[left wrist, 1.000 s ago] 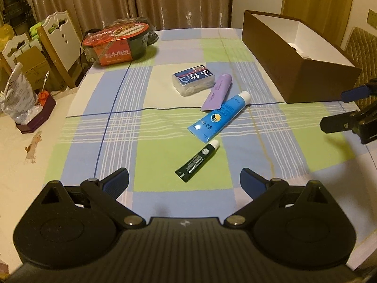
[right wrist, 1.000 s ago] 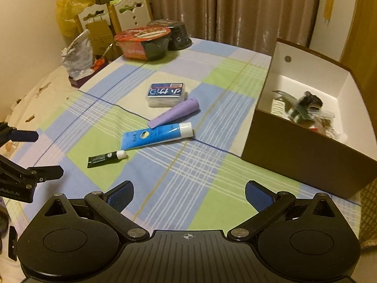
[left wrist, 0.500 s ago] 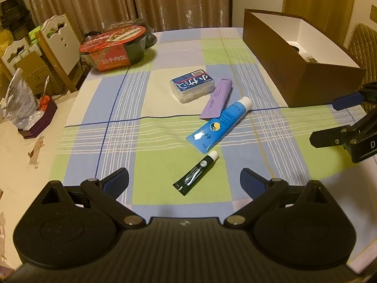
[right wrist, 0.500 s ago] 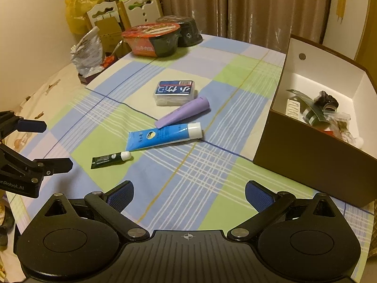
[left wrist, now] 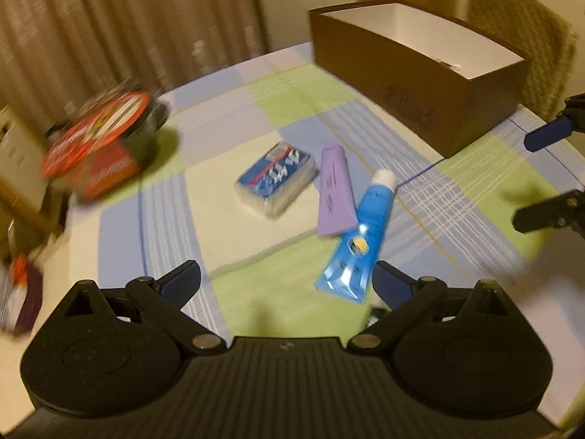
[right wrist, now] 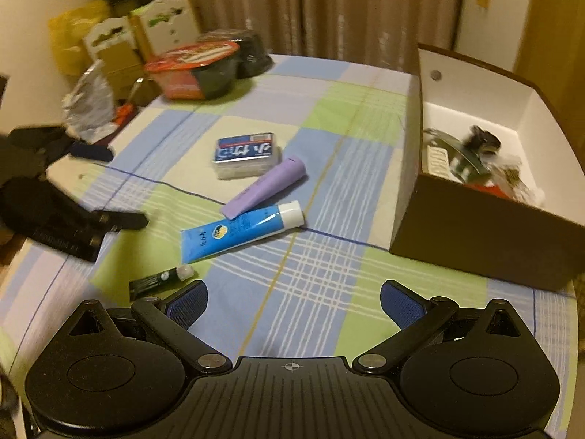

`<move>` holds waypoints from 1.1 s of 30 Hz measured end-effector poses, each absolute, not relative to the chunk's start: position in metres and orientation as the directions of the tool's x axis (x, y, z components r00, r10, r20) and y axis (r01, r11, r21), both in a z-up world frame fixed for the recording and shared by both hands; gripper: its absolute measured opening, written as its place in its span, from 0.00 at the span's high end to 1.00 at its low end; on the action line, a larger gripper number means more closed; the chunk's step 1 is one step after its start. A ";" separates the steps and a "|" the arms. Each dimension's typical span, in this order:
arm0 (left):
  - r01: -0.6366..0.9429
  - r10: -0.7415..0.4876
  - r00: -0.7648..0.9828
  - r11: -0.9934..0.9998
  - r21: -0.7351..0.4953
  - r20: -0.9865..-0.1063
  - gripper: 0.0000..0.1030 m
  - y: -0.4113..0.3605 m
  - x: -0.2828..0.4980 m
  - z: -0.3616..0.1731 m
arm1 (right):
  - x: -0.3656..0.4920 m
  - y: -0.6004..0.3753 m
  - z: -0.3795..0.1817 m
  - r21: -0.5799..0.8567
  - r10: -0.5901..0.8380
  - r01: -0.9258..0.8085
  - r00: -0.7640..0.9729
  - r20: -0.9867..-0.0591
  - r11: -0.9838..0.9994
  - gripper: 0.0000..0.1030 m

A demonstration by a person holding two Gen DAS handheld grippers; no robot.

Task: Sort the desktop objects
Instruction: 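Grasp the blue floss pick box with the left gripper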

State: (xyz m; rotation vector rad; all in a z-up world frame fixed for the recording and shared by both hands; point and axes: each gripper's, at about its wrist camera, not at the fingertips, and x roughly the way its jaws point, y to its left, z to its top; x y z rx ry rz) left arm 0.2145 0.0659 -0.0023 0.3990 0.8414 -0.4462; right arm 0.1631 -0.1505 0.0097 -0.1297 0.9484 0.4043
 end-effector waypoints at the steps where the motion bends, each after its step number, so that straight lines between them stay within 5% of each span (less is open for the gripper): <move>1: 0.552 -0.240 0.580 0.819 0.159 -0.778 0.05 0.068 0.225 -0.005 | 0.164 -0.147 0.009 0.059 0.261 -0.373 0.519 -0.814 0.926 0.00; 9: 0.705 -0.360 0.519 0.693 0.150 -0.776 0.10 0.066 0.302 -0.028 | 0.171 -0.128 0.009 0.040 0.180 -0.267 0.527 -0.831 0.963 0.00; 15: 0.775 -0.378 0.454 0.615 0.147 -0.807 0.26 0.052 0.342 -0.047 | 0.175 -0.128 0.013 0.022 0.137 -0.214 0.539 -0.831 0.977 0.00; 27: 0.865 -0.398 0.364 0.480 0.147 -0.842 0.34 0.029 0.361 -0.070 | 0.182 -0.138 -0.004 0.024 0.094 -0.145 0.494 -0.865 0.989 0.00; 33: 0.867 -0.395 0.355 0.479 0.140 -0.847 0.47 0.030 0.364 -0.072 | 0.189 -0.132 -0.008 0.032 0.103 -0.151 0.489 -0.866 0.988 0.00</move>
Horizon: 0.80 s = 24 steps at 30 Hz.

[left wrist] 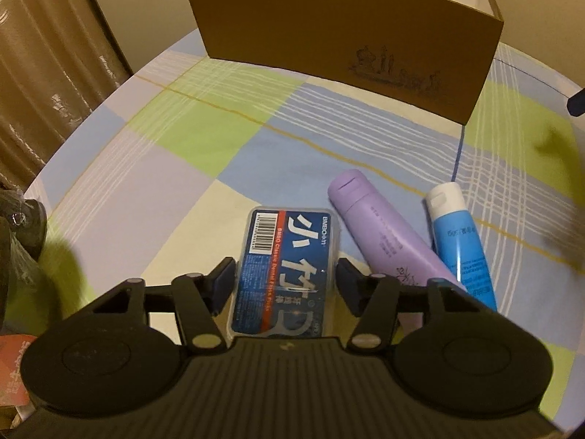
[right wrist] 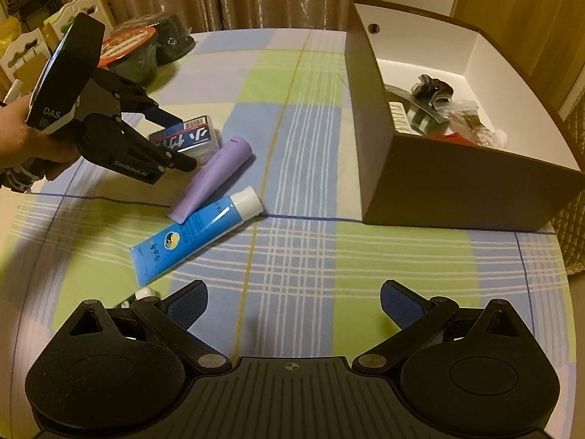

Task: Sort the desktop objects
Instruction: 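Grasp the blue floss pick box with the left gripper, then grasp the lavender tube with the right gripper while the left gripper holds the floss box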

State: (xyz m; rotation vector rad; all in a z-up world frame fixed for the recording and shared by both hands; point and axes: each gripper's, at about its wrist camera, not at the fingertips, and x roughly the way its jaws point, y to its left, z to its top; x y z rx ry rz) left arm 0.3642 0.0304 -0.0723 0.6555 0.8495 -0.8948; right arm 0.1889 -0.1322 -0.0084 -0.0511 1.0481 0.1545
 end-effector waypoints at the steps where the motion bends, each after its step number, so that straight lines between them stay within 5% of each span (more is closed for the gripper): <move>1: 0.865 -0.398 0.353 0.483 0.134 -0.847 0.47 0.032 0.364 -0.072 | 0.190 -0.130 -0.009 0.032 0.105 -0.155 0.490 -0.865 0.987 0.00; 15: 0.753 -0.359 0.449 0.645 0.131 -0.818 0.48 0.094 0.336 -0.049 | 0.254 -0.083 -0.027 0.127 0.203 -0.178 0.518 -0.831 0.976 0.01; 18: 0.725 -0.343 0.466 0.677 0.129 -0.816 0.48 0.110 0.329 -0.046 | 0.274 -0.071 -0.033 0.143 0.211 -0.168 0.522 -0.827 0.975 0.27; 21: 0.698 -0.338 0.474 0.707 0.114 -0.813 0.48 0.123 0.322 -0.044 | 0.291 -0.061 -0.044 0.120 0.187 -0.161 0.520 -0.833 0.980 0.29; 24: 0.673 -0.336 0.479 0.734 0.094 -0.811 0.48 0.134 0.316 -0.043 | 0.303 -0.054 -0.055 0.101 0.165 -0.150 0.513 -0.842 0.984 0.44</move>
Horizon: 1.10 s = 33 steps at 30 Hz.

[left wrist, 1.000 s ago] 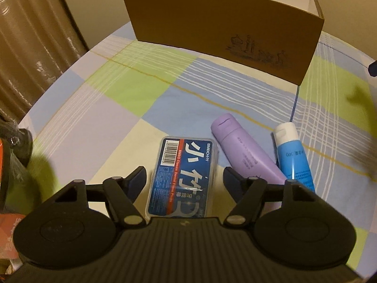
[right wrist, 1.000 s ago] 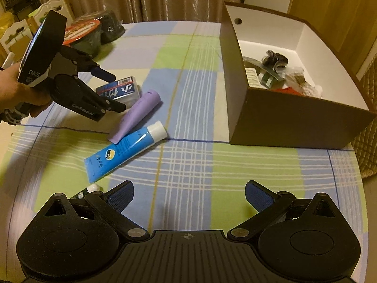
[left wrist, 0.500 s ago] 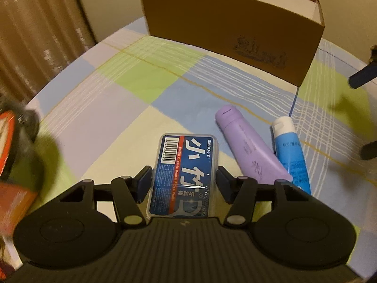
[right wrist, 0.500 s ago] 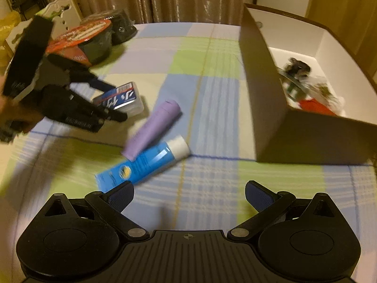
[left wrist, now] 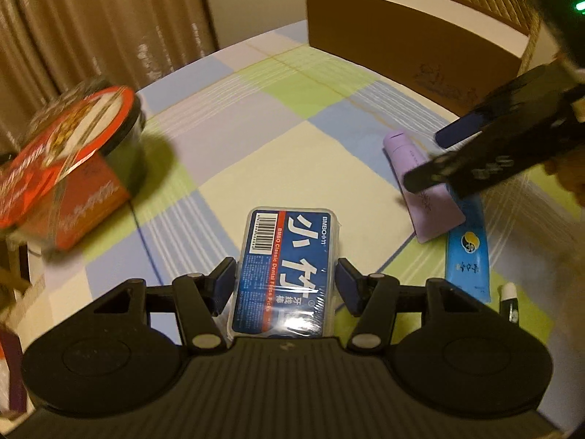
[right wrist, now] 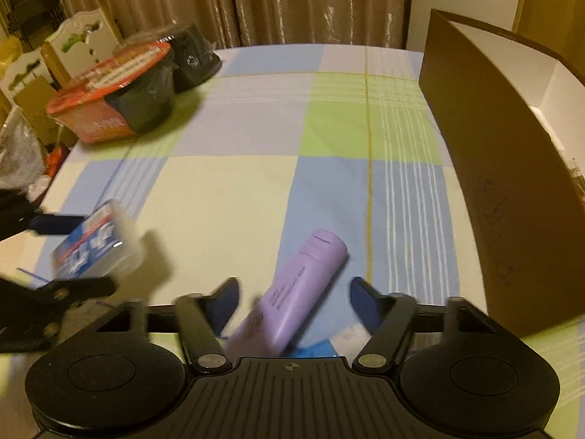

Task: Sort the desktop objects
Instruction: 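Grasp the lavender tube with the right gripper while the left gripper holds the floss box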

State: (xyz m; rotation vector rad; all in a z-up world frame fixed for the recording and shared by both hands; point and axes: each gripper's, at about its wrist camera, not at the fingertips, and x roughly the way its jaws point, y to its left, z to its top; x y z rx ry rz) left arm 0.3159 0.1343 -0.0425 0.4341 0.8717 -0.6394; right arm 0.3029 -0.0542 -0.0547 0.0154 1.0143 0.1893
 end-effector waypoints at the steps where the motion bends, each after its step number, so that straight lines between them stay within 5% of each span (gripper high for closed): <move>1: 0.667 -0.335 0.479 0.740 0.088 -0.811 0.48 0.137 0.314 -0.043 | 0.306 -0.053 -0.058 0.096 0.156 -0.144 0.510 -0.846 0.985 0.45; 5: 0.656 -0.336 0.476 0.751 0.073 -0.813 0.48 0.142 0.305 -0.044 | 0.312 -0.054 -0.067 0.080 0.123 -0.104 0.514 -0.849 0.991 0.55; 21: 0.623 -0.348 0.468 0.782 0.024 -0.813 0.48 0.144 0.286 -0.050 | 0.311 -0.049 -0.069 0.064 0.101 -0.085 0.563 -0.820 0.994 0.68; 33: 0.616 -0.348 0.477 0.787 0.025 -0.807 0.48 0.140 0.275 -0.044 | 0.295 -0.045 -0.042 0.072 0.145 -0.142 0.608 -0.780 0.987 0.70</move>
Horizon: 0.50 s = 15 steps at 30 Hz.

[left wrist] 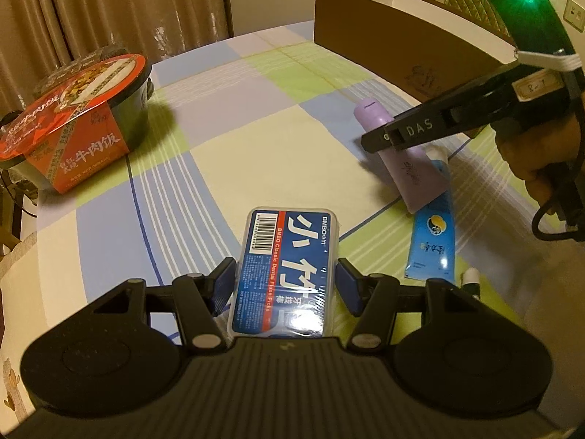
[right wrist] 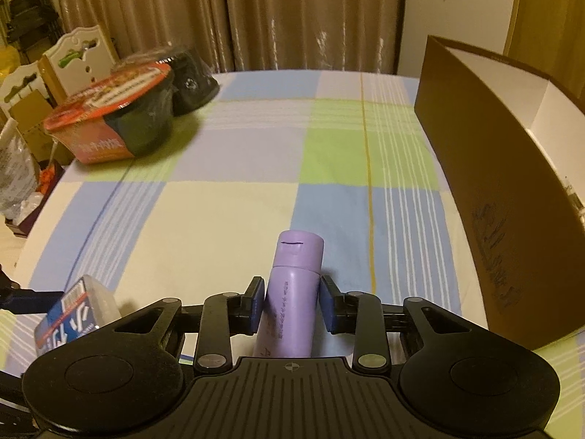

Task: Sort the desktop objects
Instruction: 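Grasp the lavender tube with the right gripper while the left gripper holds the floss box, then carry the floss box and lavender tube over the brown box with both grippers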

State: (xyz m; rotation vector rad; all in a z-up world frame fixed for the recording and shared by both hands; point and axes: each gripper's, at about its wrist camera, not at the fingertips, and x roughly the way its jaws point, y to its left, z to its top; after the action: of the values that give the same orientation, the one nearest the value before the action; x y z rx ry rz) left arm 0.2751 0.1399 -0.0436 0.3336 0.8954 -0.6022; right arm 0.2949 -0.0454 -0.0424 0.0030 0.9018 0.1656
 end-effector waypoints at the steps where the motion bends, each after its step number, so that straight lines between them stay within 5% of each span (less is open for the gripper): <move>1: 0.616 -0.348 0.478 0.787 0.025 -0.806 0.48 0.139 0.274 -0.043 | 0.294 -0.045 -0.040 0.072 0.147 -0.145 0.612 -0.777 0.987 0.70; 15: 0.629 -0.361 0.496 0.776 0.041 -0.790 0.48 0.123 0.256 -0.027 | 0.265 -0.057 -0.010 0.090 0.171 -0.155 0.664 -0.728 0.984 0.71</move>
State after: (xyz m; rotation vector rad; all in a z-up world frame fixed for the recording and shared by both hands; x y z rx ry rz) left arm 0.2559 0.1233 -0.0267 0.3463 0.8611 -0.6143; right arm 0.2648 -0.0567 -0.0103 0.0213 0.8245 0.1840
